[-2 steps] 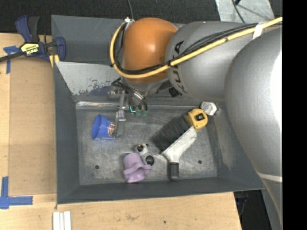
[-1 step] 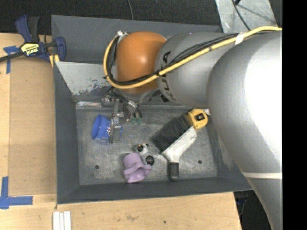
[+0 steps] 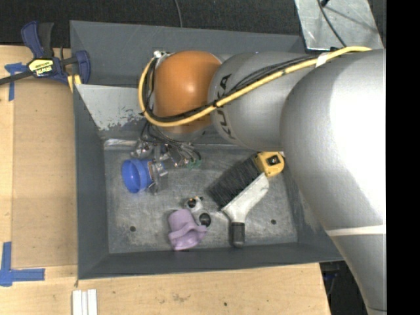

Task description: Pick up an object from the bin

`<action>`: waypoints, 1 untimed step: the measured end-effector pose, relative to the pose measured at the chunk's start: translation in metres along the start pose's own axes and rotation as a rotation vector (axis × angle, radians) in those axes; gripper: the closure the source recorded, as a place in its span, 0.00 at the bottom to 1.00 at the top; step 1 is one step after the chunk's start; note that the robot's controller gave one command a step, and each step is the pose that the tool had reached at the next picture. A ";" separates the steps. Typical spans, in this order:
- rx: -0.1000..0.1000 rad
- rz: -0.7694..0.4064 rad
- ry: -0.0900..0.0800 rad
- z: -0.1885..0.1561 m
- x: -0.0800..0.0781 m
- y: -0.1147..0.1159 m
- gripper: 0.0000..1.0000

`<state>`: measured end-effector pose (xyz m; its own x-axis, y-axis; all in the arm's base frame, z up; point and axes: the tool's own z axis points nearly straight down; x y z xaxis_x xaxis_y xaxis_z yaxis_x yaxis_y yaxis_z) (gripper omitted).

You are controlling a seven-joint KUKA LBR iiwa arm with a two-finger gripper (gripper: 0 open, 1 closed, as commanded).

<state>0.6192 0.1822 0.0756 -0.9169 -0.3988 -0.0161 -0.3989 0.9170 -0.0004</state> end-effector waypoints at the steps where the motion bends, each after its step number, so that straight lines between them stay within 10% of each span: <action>1: 0.000 0.001 0.000 0.000 0.000 0.000 1.00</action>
Offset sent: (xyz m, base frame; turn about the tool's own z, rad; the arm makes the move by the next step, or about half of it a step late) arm -0.0022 -0.0159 0.1677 -0.0347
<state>0.6193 0.1822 0.0757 -0.9171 -0.3982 -0.0161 -0.3983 0.9173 -0.0002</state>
